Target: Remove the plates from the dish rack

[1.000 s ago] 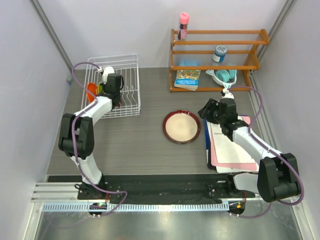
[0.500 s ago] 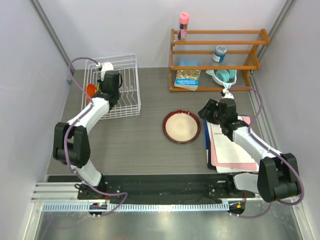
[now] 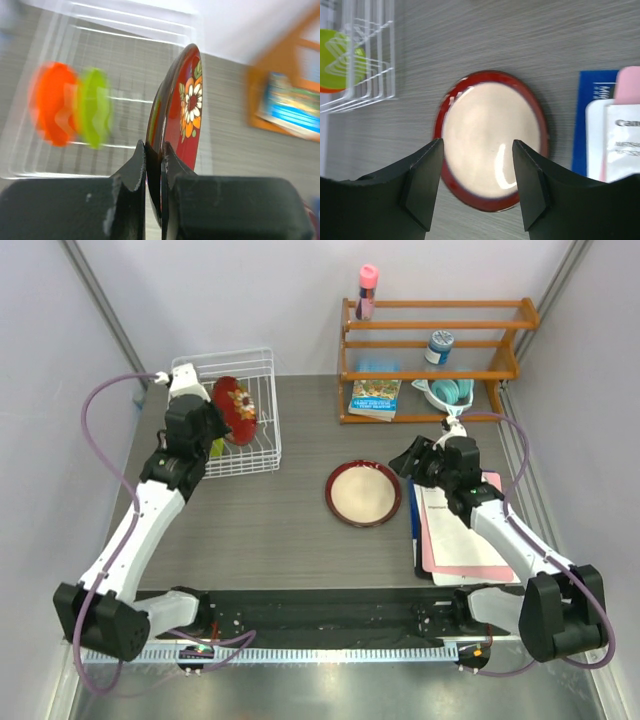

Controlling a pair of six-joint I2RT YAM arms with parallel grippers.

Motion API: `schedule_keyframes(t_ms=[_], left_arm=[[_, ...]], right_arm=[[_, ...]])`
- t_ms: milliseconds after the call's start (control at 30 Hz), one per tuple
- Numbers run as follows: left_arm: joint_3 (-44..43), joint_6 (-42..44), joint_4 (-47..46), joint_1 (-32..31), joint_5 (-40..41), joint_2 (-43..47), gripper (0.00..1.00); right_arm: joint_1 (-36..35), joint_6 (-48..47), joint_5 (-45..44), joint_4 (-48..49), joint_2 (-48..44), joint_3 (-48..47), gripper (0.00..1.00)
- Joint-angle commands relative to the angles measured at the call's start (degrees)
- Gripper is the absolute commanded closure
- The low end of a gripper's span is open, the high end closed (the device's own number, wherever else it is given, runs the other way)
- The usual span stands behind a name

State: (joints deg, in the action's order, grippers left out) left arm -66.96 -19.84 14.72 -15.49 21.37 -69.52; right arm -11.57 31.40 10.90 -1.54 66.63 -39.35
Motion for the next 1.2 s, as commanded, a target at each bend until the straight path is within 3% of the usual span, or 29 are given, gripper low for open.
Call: schedule_keyframes(t_ms=[0,200,433,900,1167], left_arm=[[6.65,-14.42,-4.16,-1.3,-23.34,4.03,1.0],[14.13,-22.7,-13.66,-5.51,-30.76,5.01,1.0],[16.33,-25.6,-19.11,-12.45,-29.1,4.48,1.0],[18.97,-27.01,-21.75,-16.77,-26.47,2.28,1.0],[19.23,-24.99,-19.12,-17.12,-21.81,3.86,1.0]], right_arm=[[-1.86,4.46,8.44,7.51,-2.47,0.42,0.35],[-7.14,7.62,8.97,12.96,-0.37,0.42,0.33],[-9.96,11.4,9.84,19.99,5.96,1.73,0.32],[-10.66,16.15,14.15,31.6,11.5,3.84,0.32],[-10.66,13.78,9.32,27.3,8.43,4.64,0.32]])
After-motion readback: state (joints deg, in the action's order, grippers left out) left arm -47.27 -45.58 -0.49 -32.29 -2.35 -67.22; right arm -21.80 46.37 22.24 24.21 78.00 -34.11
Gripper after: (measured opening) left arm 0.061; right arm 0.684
